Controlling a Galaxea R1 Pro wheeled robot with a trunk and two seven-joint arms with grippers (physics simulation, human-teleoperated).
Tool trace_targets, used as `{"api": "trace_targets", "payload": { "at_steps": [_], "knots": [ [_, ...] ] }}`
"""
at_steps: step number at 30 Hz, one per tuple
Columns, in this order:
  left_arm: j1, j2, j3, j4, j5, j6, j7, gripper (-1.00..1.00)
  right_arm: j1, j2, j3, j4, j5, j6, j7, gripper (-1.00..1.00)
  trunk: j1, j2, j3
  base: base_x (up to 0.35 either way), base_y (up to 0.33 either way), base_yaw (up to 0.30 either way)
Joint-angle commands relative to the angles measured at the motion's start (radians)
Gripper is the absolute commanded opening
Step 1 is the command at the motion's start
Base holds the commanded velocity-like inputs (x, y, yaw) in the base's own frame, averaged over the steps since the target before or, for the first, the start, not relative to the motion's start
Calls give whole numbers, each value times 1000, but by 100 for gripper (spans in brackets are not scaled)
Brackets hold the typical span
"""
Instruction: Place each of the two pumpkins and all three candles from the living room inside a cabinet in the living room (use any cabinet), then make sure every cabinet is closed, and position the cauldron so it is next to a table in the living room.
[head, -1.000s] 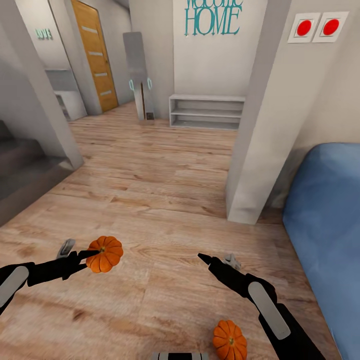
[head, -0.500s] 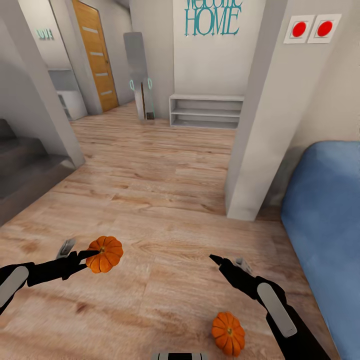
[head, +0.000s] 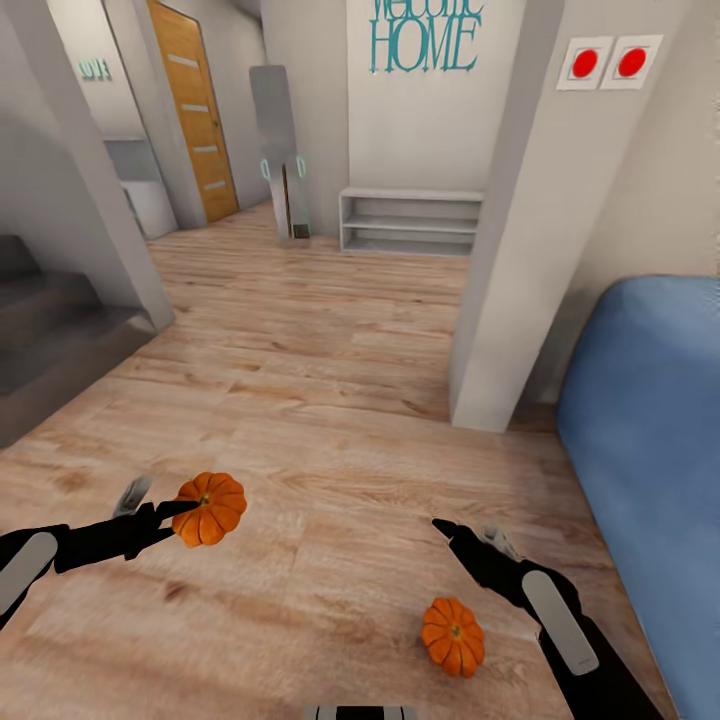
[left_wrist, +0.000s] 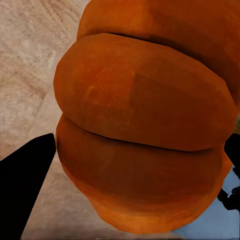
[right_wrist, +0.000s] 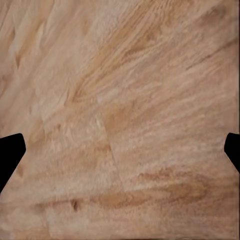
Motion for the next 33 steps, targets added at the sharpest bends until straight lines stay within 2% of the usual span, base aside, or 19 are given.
{"api": "trace_targets", "payload": {
  "at_steps": [1,5,11,14,19,24,28,33],
  "knots": [
    [-1,1,-2,0,4,3,-3,-100,-1,-1,-6,5,-11,1,-10,100,-1,0,-1,-223,0,0],
    [-1,1,-2,0,4,2,-3,-100,0,0,-51,53,-11,1,-10,100,-1,0,-1,-109,0,0],
    [-1,0,-4,-2,4,2,-3,-100,0,0,-169,123,-10,3,-25,100,-1,0,-1,-14,0,0],
    [-1,-1,-4,-3,4,2,-3,-100,0,0,-196,136,-11,1,-63,100,-1,0,-1,-1,0,0],
    [-1,0,-4,-4,5,3,-3,-100,0,0,-219,142,-11,-1,-95,100,-1,0,-1,0,0,0],
    [-1,1,-4,-6,7,7,-4,-100,0,0,-222,149,-12,-2,-97,100,-1,0,-1,-17,0,0],
    [-1,1,-4,-7,10,13,-14,-100,-1,4,-227,194,-13,-4,-89,100,-1,0,-1,-54,0,0],
    [0,1,-6,-8,5,16,-130,-100,-1,2,-229,211,-14,-2,-77,100,-1,0,-1,-11,0,0]
  ]
}}
